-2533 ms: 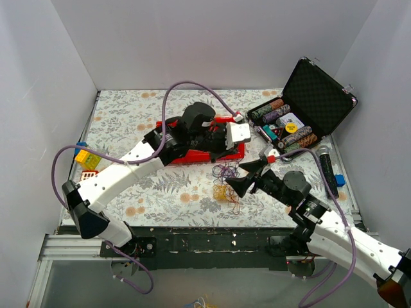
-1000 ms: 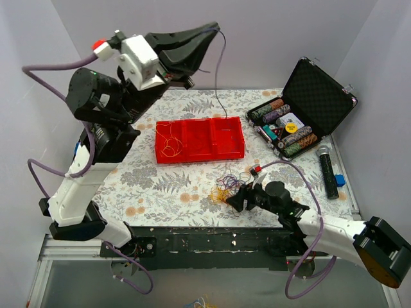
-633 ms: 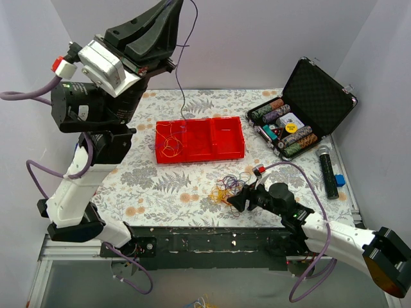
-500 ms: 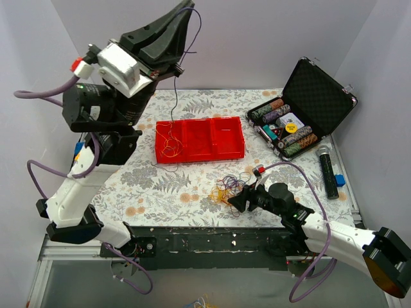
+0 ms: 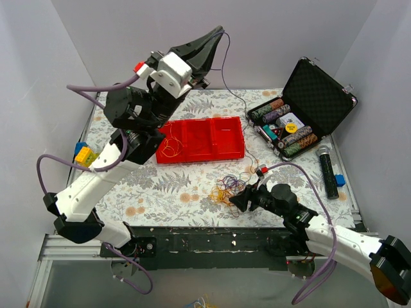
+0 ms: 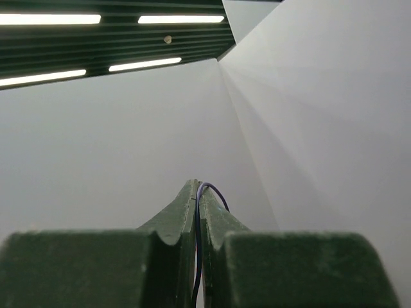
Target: Untangle the cables
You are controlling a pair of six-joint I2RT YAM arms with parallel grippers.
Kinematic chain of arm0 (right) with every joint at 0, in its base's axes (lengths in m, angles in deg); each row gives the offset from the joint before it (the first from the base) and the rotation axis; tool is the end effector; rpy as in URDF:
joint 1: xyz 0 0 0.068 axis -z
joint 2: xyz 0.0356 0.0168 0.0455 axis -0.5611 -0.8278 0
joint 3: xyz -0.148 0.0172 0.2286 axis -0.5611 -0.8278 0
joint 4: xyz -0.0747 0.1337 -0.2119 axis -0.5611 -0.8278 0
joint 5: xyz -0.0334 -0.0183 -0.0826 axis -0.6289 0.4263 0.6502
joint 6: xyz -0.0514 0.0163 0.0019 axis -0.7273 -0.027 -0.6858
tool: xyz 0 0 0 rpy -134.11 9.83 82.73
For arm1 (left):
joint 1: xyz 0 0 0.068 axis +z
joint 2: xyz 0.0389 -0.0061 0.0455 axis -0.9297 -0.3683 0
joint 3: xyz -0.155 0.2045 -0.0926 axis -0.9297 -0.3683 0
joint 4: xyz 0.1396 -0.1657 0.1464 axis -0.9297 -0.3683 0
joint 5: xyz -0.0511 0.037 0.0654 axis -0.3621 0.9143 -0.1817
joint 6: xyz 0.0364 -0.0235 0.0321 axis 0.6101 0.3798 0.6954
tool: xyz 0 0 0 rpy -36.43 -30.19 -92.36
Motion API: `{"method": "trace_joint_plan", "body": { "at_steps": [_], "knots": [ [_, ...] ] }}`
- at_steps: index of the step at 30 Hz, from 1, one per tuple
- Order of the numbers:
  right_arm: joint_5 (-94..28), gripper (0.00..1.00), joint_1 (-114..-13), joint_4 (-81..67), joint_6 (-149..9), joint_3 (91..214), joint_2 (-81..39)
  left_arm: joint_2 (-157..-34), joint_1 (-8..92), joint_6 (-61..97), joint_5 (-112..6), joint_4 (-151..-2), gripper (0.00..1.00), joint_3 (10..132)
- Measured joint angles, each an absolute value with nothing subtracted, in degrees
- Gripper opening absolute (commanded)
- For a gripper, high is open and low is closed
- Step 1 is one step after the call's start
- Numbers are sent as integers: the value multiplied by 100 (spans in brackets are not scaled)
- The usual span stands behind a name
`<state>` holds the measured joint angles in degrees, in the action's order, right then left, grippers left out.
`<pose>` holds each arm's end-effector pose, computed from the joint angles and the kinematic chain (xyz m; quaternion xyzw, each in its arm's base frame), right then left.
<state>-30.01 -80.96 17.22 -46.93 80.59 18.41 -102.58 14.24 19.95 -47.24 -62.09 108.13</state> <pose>0.1070 0.1181 0.1595 -0.1398 0.7771 0.4050 0.4611 0.1469 -0.2057 0.6165 0.1643 0.3555 -0.4939 0.7763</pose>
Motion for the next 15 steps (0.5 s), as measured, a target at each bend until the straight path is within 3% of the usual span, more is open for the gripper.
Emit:
{"method": "trace_joint_plan", "body": {
  "at_steps": [15],
  "knots": [
    [-2710,64,-8096,1311,-4562,7952,2691,-10617,1424,1914,-4684,-5777,0,9860]
  ]
}}
